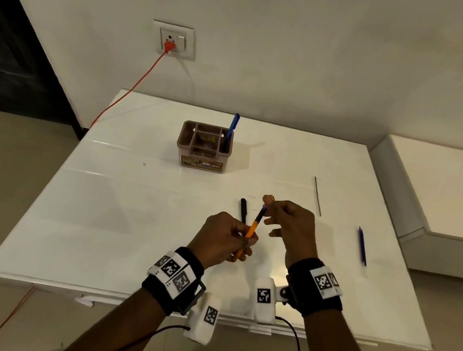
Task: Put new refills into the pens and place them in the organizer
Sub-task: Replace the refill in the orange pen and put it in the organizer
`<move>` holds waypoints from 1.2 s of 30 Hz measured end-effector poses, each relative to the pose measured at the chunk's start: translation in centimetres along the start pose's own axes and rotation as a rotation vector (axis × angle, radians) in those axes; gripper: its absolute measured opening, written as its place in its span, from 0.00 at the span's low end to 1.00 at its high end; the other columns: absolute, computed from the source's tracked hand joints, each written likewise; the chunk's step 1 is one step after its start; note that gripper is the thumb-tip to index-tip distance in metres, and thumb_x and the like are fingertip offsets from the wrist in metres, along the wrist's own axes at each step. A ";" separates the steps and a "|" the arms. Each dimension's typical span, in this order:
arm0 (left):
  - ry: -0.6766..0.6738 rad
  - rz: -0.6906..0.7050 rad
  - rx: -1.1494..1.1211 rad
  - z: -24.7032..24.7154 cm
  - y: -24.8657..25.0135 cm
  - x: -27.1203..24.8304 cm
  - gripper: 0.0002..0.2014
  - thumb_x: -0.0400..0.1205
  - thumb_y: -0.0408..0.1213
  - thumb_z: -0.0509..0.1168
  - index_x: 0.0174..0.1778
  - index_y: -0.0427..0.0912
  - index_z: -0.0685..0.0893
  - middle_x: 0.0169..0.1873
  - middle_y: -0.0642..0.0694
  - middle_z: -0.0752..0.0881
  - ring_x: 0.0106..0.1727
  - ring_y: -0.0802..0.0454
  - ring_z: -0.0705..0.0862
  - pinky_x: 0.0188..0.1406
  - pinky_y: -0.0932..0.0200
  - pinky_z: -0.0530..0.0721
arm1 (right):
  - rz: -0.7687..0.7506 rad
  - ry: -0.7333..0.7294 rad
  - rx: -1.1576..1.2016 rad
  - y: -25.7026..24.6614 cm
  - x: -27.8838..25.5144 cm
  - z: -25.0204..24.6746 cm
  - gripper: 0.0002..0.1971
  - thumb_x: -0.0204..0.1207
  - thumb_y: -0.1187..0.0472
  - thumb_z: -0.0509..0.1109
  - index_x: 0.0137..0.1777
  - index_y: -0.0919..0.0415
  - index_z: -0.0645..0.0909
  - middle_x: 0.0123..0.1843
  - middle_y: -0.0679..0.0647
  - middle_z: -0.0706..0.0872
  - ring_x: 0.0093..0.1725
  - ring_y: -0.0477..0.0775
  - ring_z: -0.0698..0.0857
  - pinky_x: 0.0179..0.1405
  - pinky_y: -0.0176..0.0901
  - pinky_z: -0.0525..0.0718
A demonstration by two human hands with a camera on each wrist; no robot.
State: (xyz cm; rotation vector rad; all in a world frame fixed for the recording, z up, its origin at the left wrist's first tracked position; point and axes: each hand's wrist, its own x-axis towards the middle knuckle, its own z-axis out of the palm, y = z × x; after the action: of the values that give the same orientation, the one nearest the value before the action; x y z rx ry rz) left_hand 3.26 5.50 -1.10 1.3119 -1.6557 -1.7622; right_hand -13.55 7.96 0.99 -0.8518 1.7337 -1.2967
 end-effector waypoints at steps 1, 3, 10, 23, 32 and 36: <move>0.002 0.005 0.013 0.2 0.0 0.0 0.08 0.82 0.36 0.74 0.53 0.37 0.93 0.38 0.36 0.94 0.35 0.47 0.93 0.35 0.60 0.91 | -0.031 0.002 0.008 -0.2 -0.4 0.1 0.15 0.73 0.51 0.83 0.41 0.65 0.91 0.37 0.58 0.92 0.34 0.49 0.88 0.28 0.40 0.82; 0.013 0.019 0.024 0.2 0.0 0.0 0.08 0.83 0.37 0.74 0.53 0.37 0.93 0.38 0.37 0.94 0.35 0.47 0.93 0.37 0.59 0.91 | -0.073 0.014 0.013 -0.3 -0.3 0.4 0.12 0.72 0.56 0.84 0.39 0.66 0.91 0.33 0.57 0.91 0.33 0.48 0.87 0.27 0.38 0.81; -0.124 0.044 0.085 0.5 -0.1 -0.3 0.09 0.84 0.35 0.72 0.53 0.32 0.92 0.40 0.37 0.95 0.42 0.38 0.95 0.41 0.54 0.93 | -0.119 0.017 0.094 0.5 -0.9 -0.5 0.08 0.71 0.64 0.83 0.38 0.70 0.92 0.35 0.69 0.91 0.33 0.55 0.87 0.33 0.42 0.85; -0.279 0.097 -0.029 -0.1 1.2 -0.6 0.09 0.86 0.33 0.69 0.58 0.33 0.91 0.46 0.33 0.94 0.50 0.37 0.95 0.48 0.49 0.94 | -0.112 -0.199 0.111 -0.3 -1.4 -1.9 0.10 0.83 0.61 0.73 0.56 0.65 0.92 0.50 0.62 0.95 0.48 0.59 0.92 0.38 0.42 0.86; -0.217 0.079 0.016 0.1 0.7 -0.1 0.09 0.86 0.33 0.70 0.58 0.33 0.90 0.45 0.33 0.94 0.47 0.38 0.95 0.40 0.58 0.92 | -0.077 -0.029 0.174 0.4 -0.1 -1.0 0.10 0.72 0.64 0.83 0.37 0.69 0.86 0.34 0.62 0.88 0.34 0.53 0.85 0.31 0.43 0.82; -0.203 0.069 0.026 0.0 0.5 0.2 0.09 0.86 0.33 0.70 0.58 0.33 0.91 0.44 0.34 0.94 0.46 0.39 0.95 0.39 0.58 0.92 | -0.054 -0.030 0.145 0.8 0.2 -0.9 0.14 0.69 0.63 0.85 0.40 0.73 0.86 0.34 0.59 0.89 0.34 0.51 0.86 0.29 0.40 0.82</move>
State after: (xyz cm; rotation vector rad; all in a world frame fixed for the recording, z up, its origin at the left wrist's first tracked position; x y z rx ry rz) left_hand 3.01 5.28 -0.69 1.1024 -1.8138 -1.8913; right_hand -14.51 8.35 0.32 -0.8345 1.5818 -1.4196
